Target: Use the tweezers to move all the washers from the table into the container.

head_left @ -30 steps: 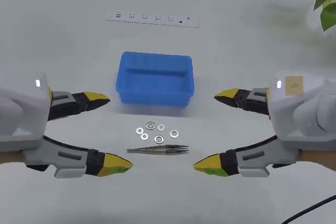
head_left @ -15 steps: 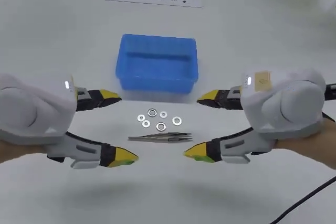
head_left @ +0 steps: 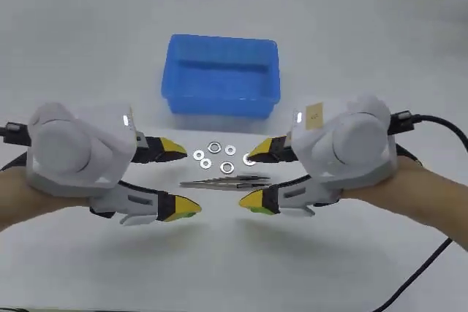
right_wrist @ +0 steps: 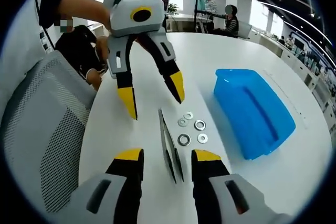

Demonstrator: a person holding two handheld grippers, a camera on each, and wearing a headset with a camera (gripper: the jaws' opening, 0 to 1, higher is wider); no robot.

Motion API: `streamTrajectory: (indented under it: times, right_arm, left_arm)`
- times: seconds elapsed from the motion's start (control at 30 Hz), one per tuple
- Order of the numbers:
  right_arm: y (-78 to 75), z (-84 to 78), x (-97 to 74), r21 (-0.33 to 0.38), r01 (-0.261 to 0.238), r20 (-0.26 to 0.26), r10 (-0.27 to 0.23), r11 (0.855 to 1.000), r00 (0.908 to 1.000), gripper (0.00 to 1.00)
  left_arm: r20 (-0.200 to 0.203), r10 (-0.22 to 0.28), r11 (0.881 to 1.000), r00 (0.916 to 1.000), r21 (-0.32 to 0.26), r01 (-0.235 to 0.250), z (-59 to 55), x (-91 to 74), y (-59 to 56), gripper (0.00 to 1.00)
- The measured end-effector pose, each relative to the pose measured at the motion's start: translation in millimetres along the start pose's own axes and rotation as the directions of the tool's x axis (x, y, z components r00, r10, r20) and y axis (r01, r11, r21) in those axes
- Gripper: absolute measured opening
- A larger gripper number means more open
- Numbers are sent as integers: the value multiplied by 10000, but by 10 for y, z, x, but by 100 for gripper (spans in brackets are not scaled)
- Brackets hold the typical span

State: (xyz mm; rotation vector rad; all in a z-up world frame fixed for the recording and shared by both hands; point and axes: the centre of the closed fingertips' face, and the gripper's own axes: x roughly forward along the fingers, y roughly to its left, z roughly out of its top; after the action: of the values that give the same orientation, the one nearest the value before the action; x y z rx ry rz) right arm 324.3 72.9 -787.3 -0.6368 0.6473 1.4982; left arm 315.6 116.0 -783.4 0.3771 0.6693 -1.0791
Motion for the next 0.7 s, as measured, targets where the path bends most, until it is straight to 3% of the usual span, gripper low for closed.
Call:
streamTrajectory:
  times: [0.23,0.3,0.37,0.5,0.6,0.63,0.7]
  right_arm:
    - [-10,-18,66,-77,-187,-126,186,9998,9997,29]
    - [-11,-49,79,-207,-241,-297,235,9995,9993,28]
    - [-4,-68,82,-315,-326,-399,314,9990,9987,27]
    - [-11,-111,105,-753,-282,-624,235,9968,9978,26]
    - [21,-155,134,-1124,-498,-902,398,9924,9951,21]
    - [-4,-91,152,-1500,-453,-616,363,9876,9974,19]
    - [-7,-102,151,-1191,-450,-764,361,9919,9964,16]
  left_arm:
    - [-131,-156,9999,9998,-74,155,-19,28,-10,40]
    - [-356,-197,9998,9992,1,197,-66,53,-4,38]
    - [-992,-84,9999,9950,-83,76,-166,65,24,34]
    - [-937,-37,9998,9956,-183,20,-132,82,77,30]
    - [-1266,42,9987,9919,516,24,-143,88,113,26]
    - [-1476,-124,9962,9890,839,251,-149,88,95,26]
    - [-1662,-398,9943,9853,908,555,-150,94,64,27]
